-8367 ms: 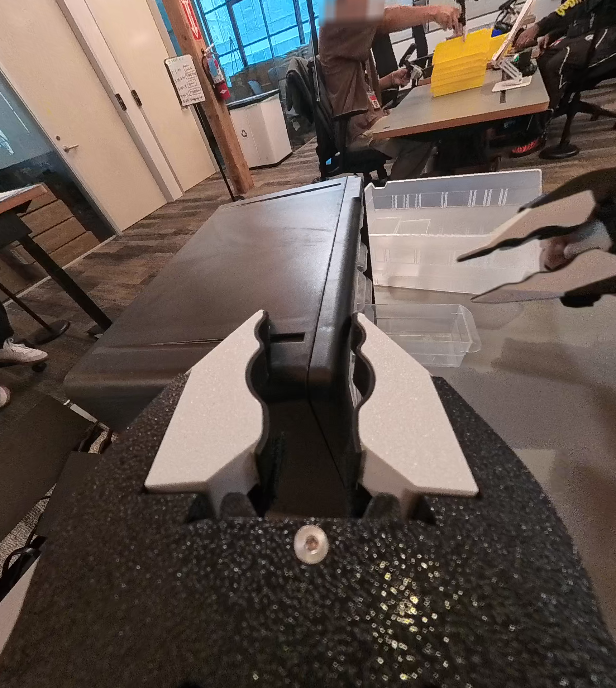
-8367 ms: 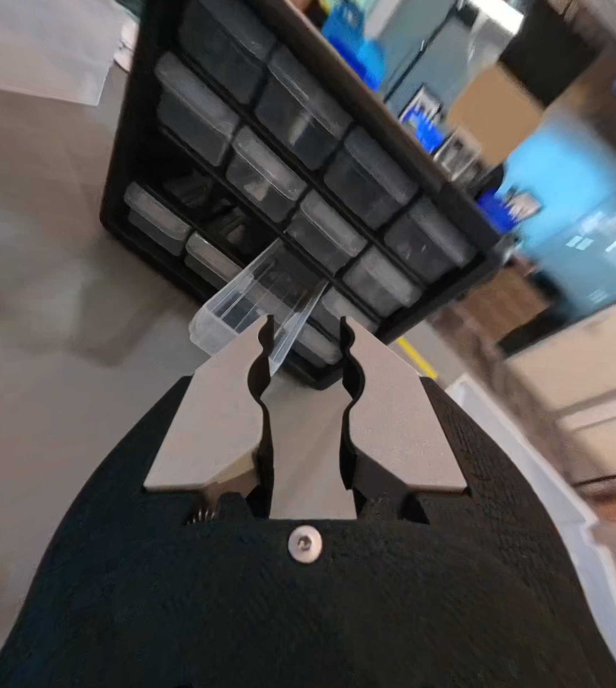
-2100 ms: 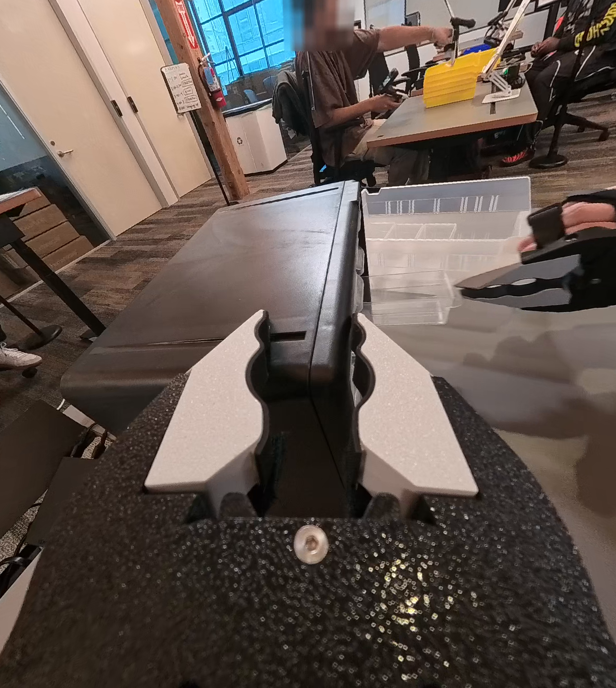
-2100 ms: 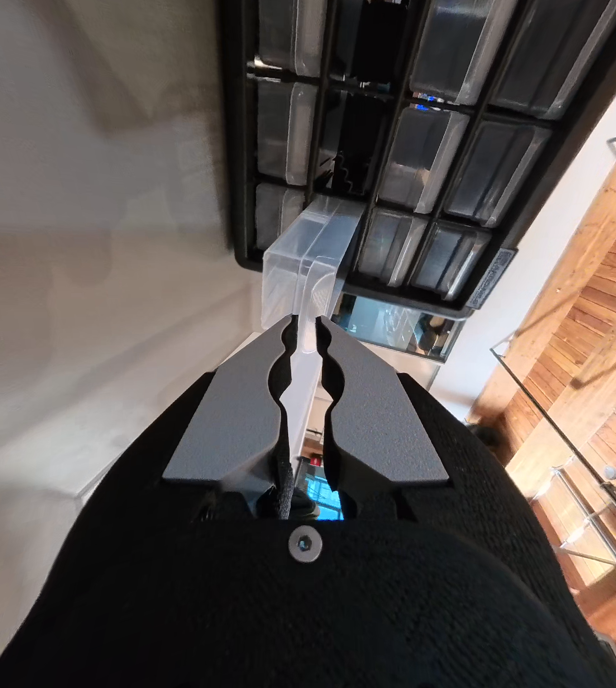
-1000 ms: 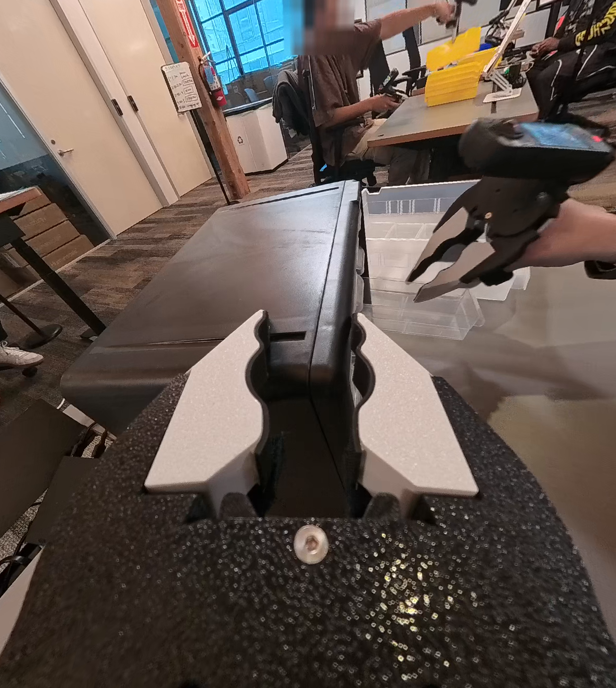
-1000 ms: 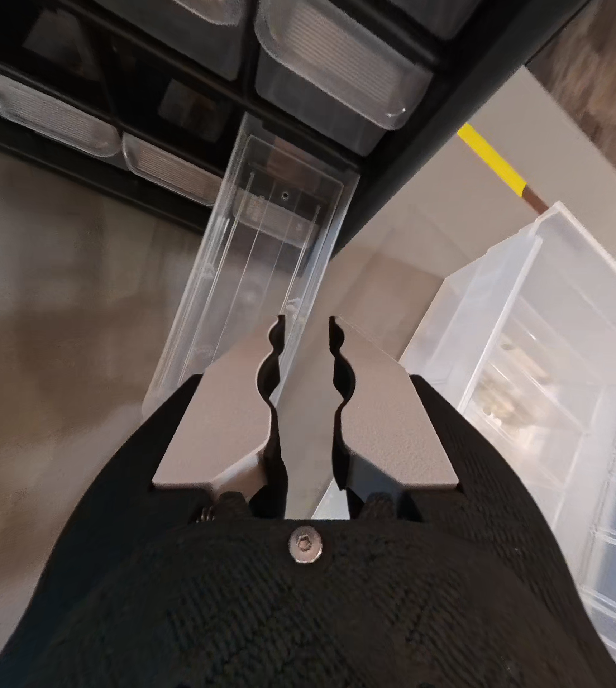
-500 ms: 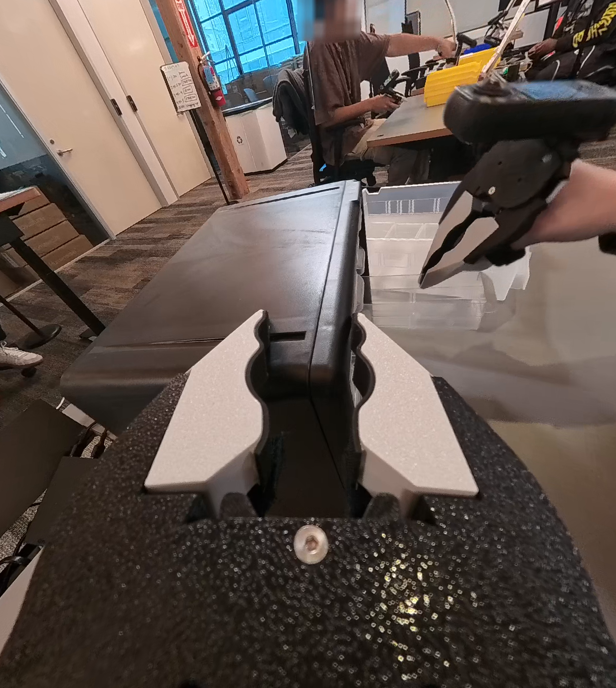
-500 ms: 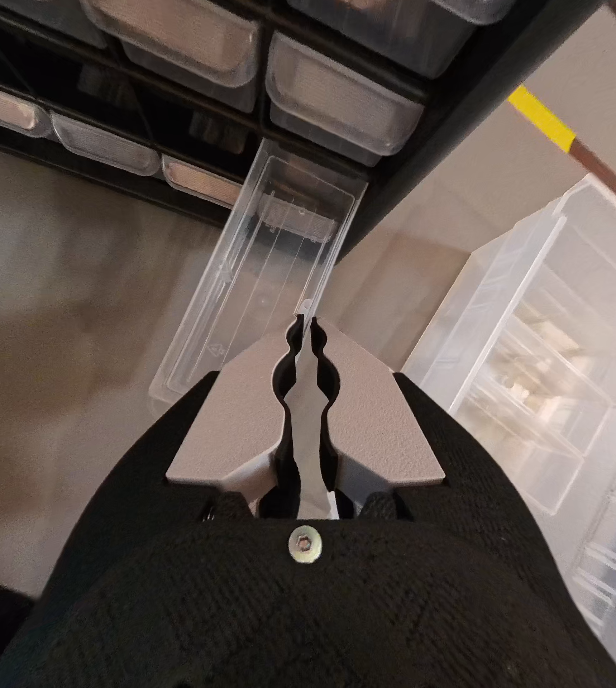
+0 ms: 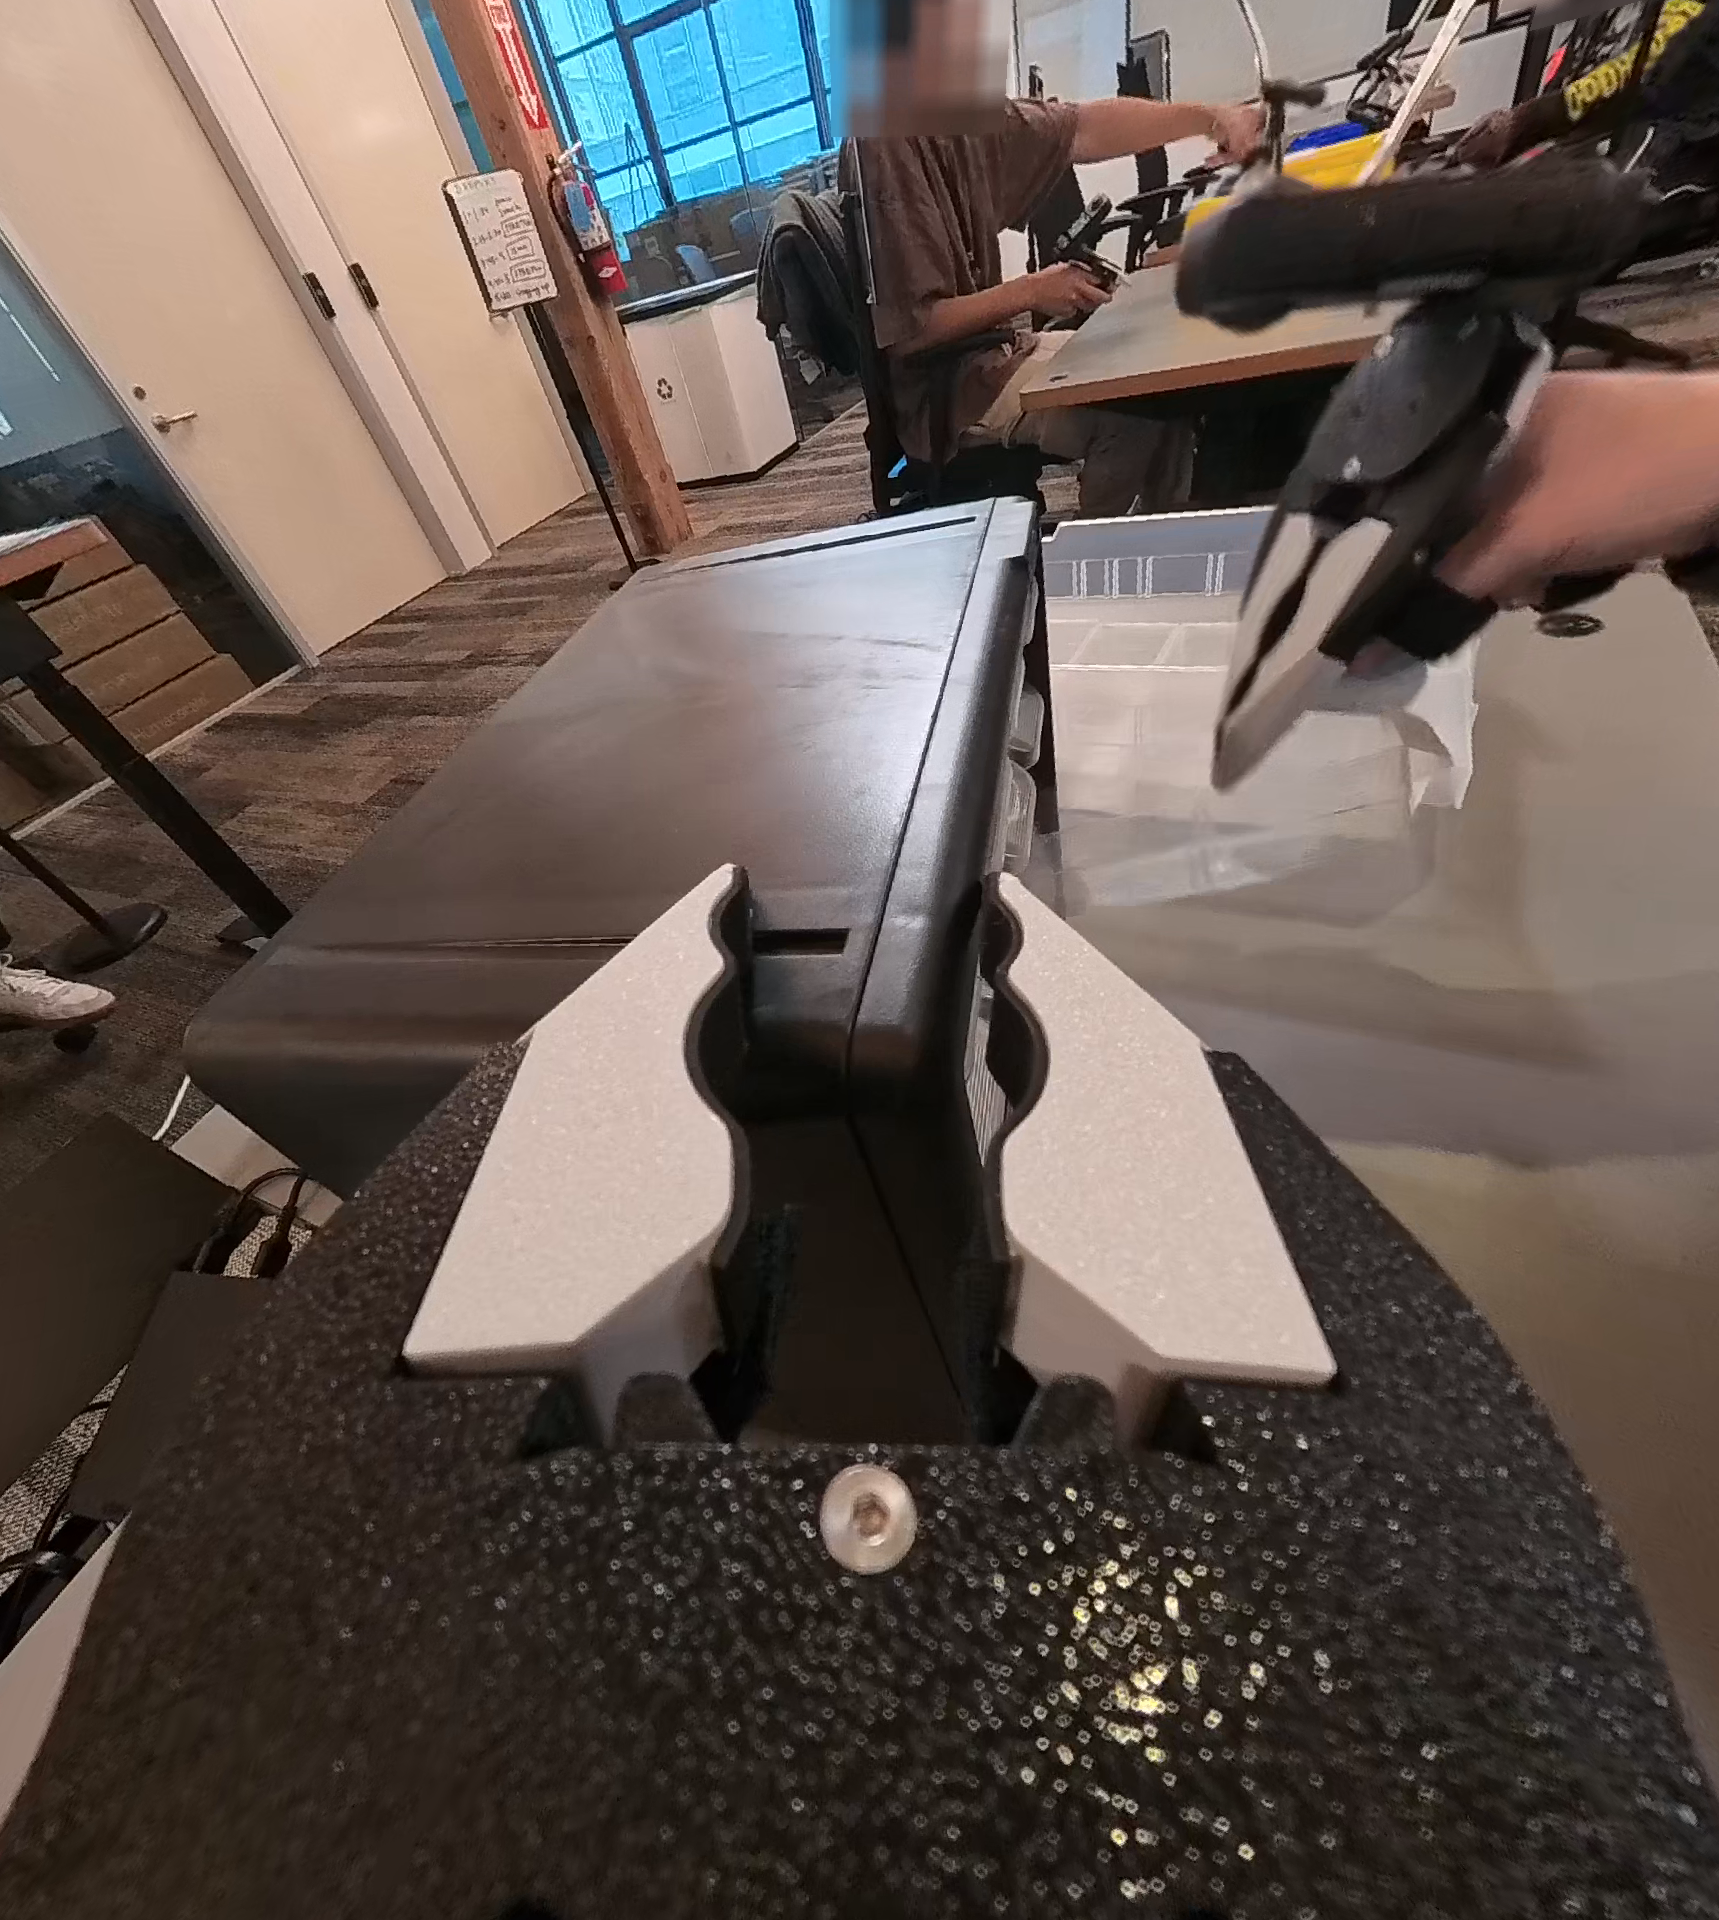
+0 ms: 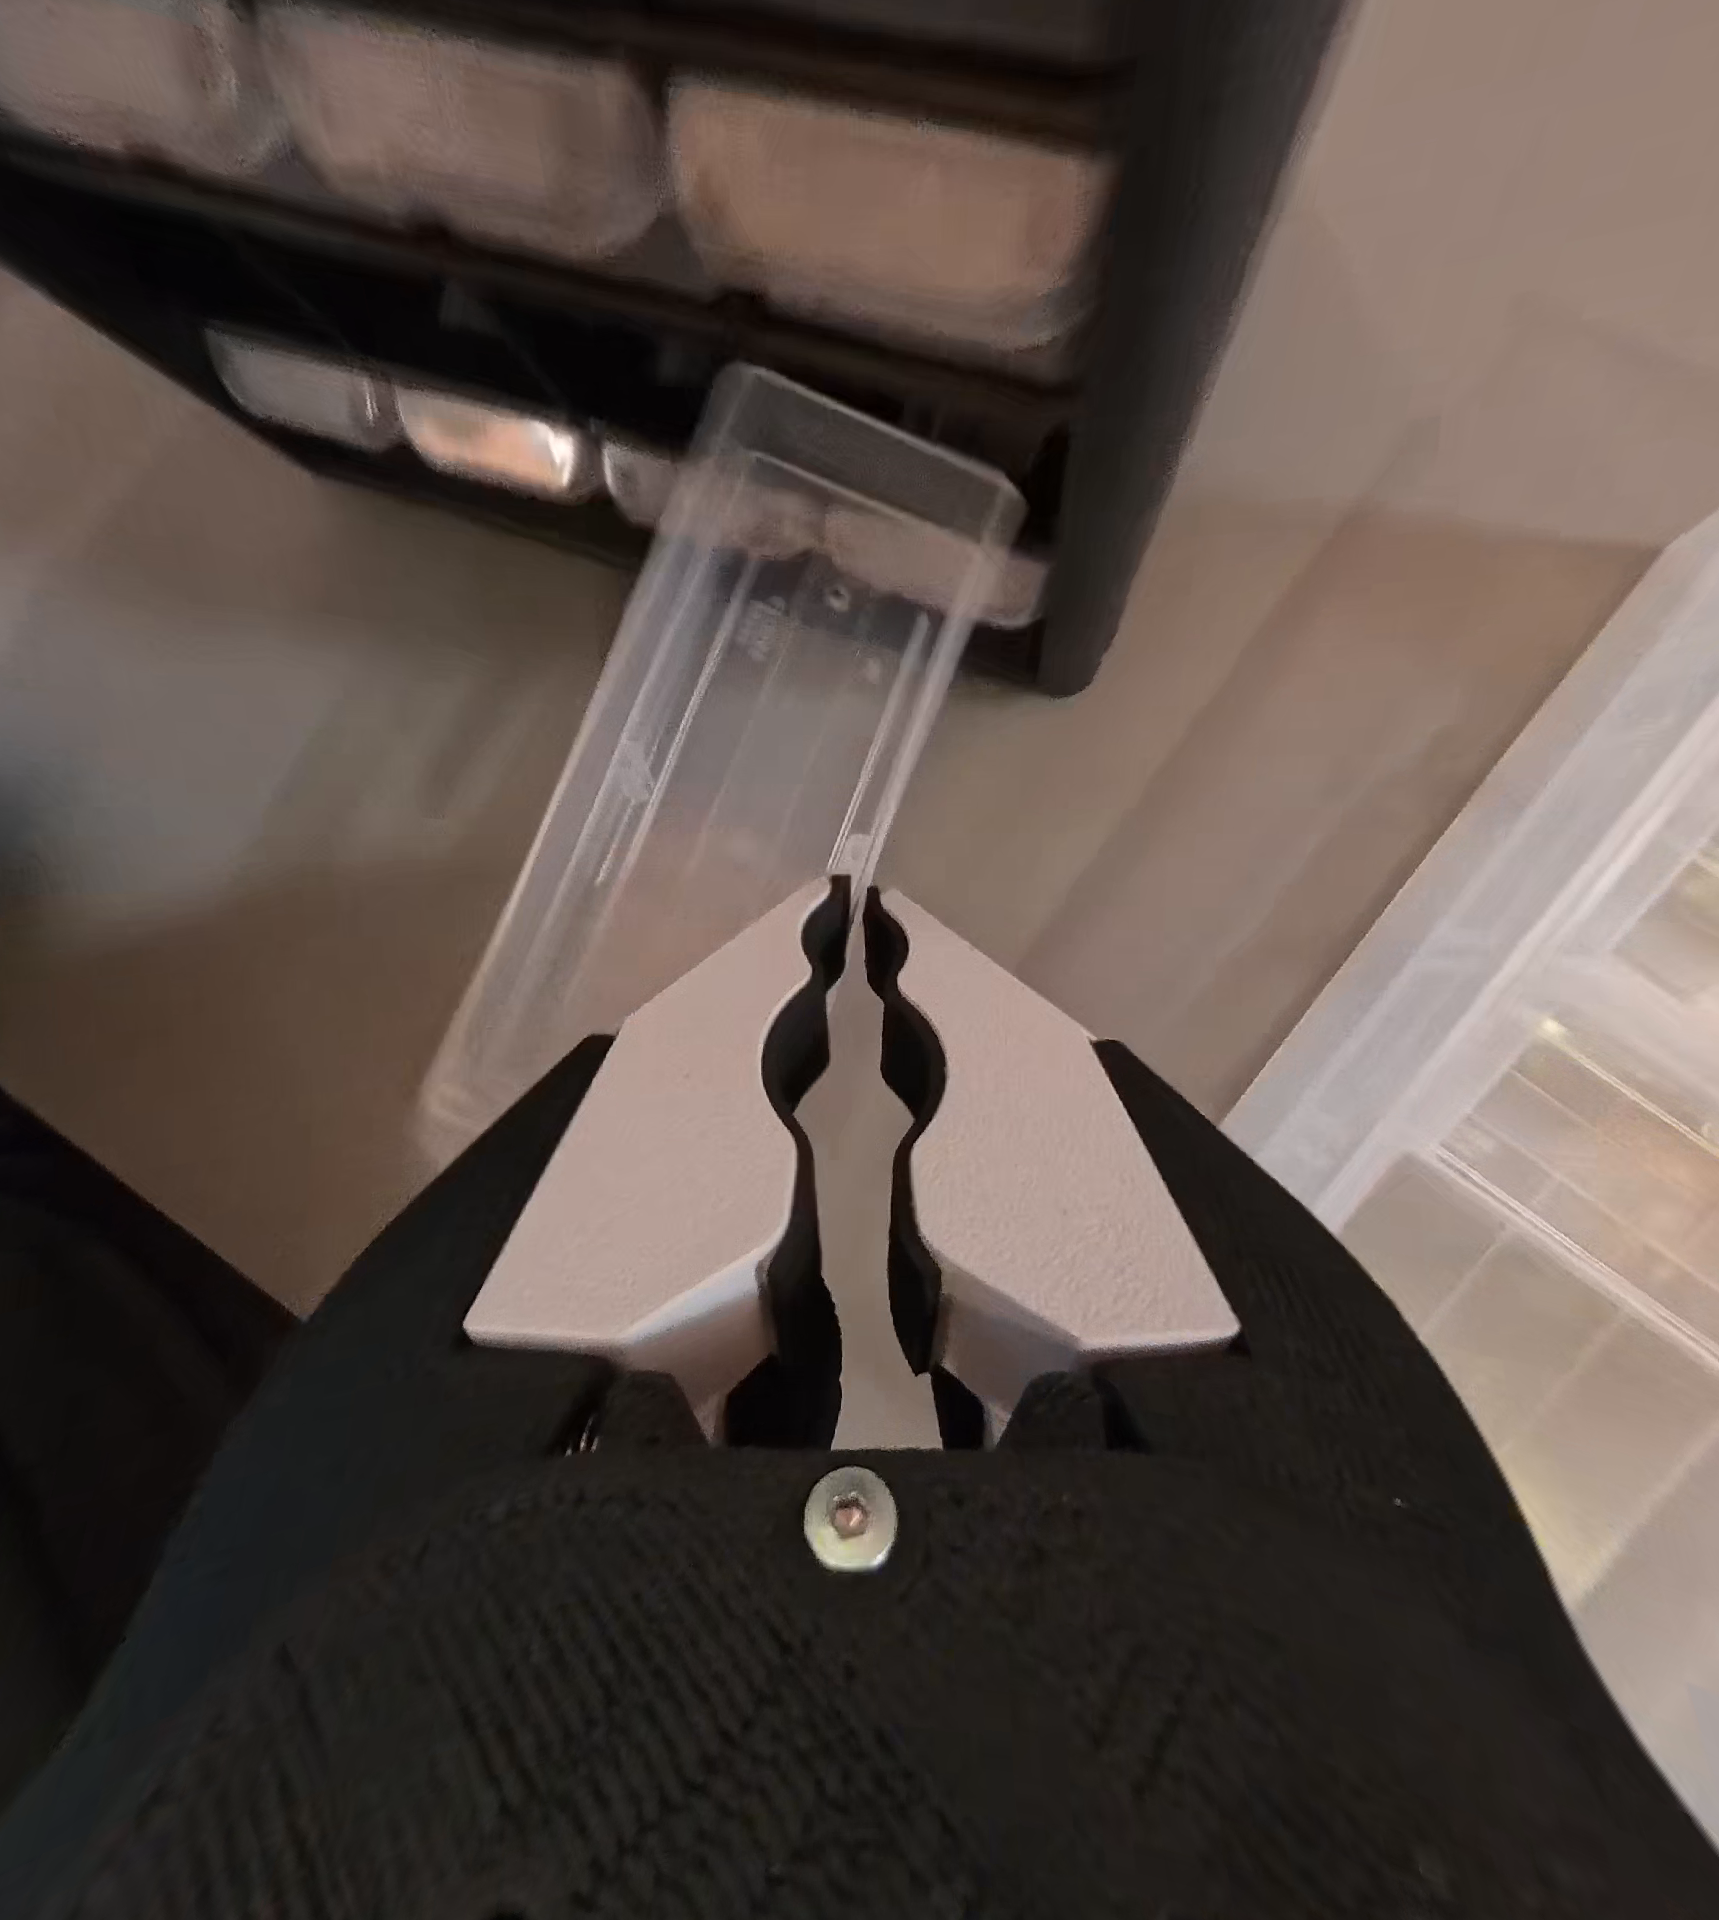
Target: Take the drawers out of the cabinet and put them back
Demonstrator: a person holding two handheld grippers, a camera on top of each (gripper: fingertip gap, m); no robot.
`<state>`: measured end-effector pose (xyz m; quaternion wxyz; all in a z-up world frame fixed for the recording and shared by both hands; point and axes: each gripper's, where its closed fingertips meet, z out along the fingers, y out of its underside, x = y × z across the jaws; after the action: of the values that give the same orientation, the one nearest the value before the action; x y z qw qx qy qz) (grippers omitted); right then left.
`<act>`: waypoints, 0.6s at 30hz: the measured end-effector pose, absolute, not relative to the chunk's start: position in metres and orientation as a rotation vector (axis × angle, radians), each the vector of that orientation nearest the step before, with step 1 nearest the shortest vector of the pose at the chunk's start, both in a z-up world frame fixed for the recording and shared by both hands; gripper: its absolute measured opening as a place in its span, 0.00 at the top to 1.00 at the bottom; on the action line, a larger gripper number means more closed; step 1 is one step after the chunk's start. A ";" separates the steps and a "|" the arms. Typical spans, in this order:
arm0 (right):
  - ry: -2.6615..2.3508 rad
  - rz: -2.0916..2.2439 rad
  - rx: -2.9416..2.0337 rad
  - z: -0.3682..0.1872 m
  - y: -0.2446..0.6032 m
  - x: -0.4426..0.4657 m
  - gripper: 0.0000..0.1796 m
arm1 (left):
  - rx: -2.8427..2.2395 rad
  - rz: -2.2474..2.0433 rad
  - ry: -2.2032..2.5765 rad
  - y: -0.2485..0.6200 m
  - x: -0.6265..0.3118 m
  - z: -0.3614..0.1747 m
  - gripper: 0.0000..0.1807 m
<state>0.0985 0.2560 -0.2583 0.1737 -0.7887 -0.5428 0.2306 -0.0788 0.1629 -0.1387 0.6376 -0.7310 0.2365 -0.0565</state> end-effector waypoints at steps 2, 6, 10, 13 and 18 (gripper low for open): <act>-1.612 0.592 -2.199 -0.266 0.241 0.098 1.00 | -1.670 -0.128 0.540 0.163 -0.079 -0.139 0.77; -1.640 0.497 -2.121 -0.259 0.233 0.108 1.00 | -1.672 -0.125 0.538 0.163 -0.079 -0.139 0.77; -1.563 0.406 -2.001 -0.214 0.251 0.137 1.00 | -1.671 -0.124 0.538 0.163 -0.079 -0.139 0.77; -1.513 0.180 -1.916 -0.171 0.286 0.180 1.00 | -1.670 -0.125 0.538 0.162 -0.079 -0.138 0.77; -1.726 -0.156 -1.761 -0.137 0.335 0.241 1.00 | -1.668 -0.126 0.538 0.162 -0.079 -0.138 0.77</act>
<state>0.2413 0.3347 -0.1370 0.3292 -0.6731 -0.6596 -0.0596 -0.0788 0.1625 -0.1385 0.6382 -0.7309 0.2356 -0.0552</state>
